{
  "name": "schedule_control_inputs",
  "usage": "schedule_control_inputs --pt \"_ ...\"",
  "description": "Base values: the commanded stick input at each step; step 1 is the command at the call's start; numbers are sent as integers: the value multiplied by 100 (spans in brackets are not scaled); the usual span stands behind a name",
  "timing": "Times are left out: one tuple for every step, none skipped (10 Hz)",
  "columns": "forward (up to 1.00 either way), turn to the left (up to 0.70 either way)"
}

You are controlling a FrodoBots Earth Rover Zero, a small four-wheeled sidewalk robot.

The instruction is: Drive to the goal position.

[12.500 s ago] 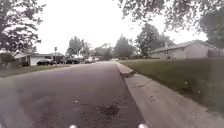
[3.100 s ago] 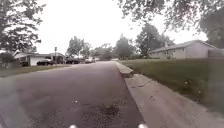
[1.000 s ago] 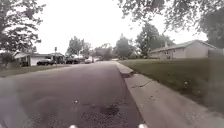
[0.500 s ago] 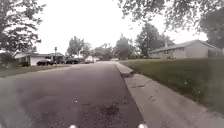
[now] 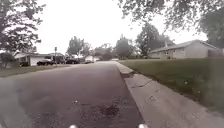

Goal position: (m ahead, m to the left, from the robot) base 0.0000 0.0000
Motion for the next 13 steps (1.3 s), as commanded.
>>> schedule_control_inputs --pt "6 0" --pt "7 0" --pt "7 0" --pt "7 0" --pt "7 0" --pt "7 0" --pt "7 0" --pt "7 0" --pt "7 0" --pt "7 0" --pt "7 0" --pt "7 0" --pt "7 0"
